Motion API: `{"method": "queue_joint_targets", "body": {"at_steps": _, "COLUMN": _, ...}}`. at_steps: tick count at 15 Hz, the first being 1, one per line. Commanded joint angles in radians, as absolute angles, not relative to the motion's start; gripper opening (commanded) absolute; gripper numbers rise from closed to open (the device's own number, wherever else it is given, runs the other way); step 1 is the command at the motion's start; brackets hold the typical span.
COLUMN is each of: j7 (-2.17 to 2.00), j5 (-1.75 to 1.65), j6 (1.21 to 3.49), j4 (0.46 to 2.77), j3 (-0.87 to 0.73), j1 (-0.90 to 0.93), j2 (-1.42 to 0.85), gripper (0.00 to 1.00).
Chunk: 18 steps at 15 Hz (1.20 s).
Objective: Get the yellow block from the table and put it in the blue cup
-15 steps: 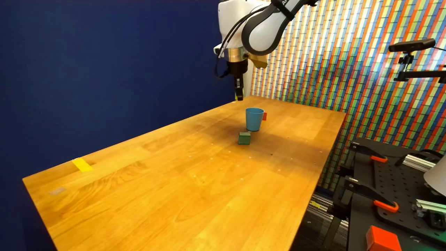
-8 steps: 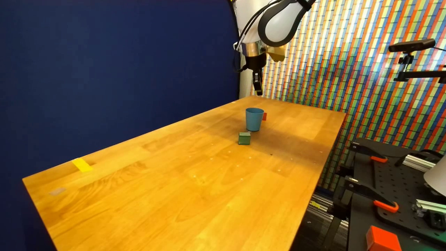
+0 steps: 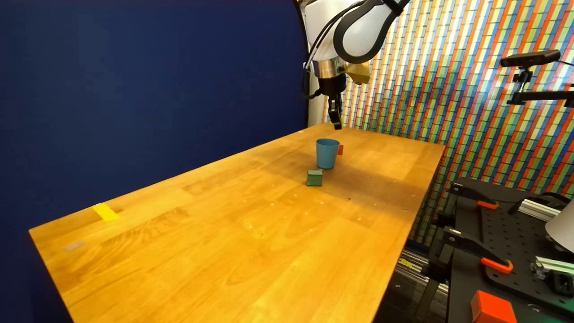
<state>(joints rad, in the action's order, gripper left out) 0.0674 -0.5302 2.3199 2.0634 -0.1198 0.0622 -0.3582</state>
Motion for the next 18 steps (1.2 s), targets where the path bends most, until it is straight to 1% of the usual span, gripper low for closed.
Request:
{"method": "queue_joint_targets", "body": {"at_steps": 1, "j7": 0.085, "j5": -0.469, "j6": 2.317, "j4": 2.083, "j3": -0.087, "j1": 0.033, "j2": -0.334, "gripper": 0.13}}
{"method": "queue_joint_targets", "body": {"at_steps": 7, "j7": 0.081, "j5": -0.429, "j6": 2.329, "j4": 2.065, "j3": -0.06, "j1": 0.038, "j2": -0.359, "gripper": 0.13}}
{"method": "queue_joint_targets", "body": {"at_steps": 8, "j7": 0.077, "j5": -0.428, "j6": 2.331, "j4": 2.064, "j3": -0.058, "j1": 0.04, "j2": -0.362, "gripper": 0.14}}
{"method": "queue_joint_targets", "body": {"at_steps": 9, "j7": 0.067, "j5": -0.432, "j6": 2.331, "j4": 2.063, "j3": -0.058, "j1": 0.043, "j2": -0.364, "gripper": 0.59}}
{"method": "queue_joint_targets", "body": {"at_steps": 10, "j7": 0.068, "j5": -0.433, "j6": 2.328, "j4": 2.063, "j3": -0.057, "j1": 0.043, "j2": -0.363, "gripper": 0.61}}
{"method": "queue_joint_targets", "body": {"at_steps": 11, "j7": 0.065, "j5": -0.438, "j6": 2.327, "j4": 2.065, "j3": -0.058, "j1": 0.044, "j2": -0.362, "gripper": 0.66}}
{"method": "queue_joint_targets", "body": {"at_steps": 15, "j7": 0.087, "j5": -0.415, "j6": 2.32, "j4": 2.075, "j3": -0.053, "j1": 0.033, "j2": -0.346, "gripper": 0.98}}
{"method": "queue_joint_targets", "body": {"at_steps": 17, "j7": 0.135, "j5": -0.353, "j6": 2.311, "j4": 2.098, "j3": -0.037, "j1": 0.01, "j2": -0.32, "gripper": 1.0}}
{"method": "queue_joint_targets", "body": {"at_steps": 18, "j7": 0.079, "j5": -0.412, "j6": 2.318, "j4": 2.07, "j3": -0.057, "j1": 0.041, "j2": -0.363, "gripper": 1.0}}
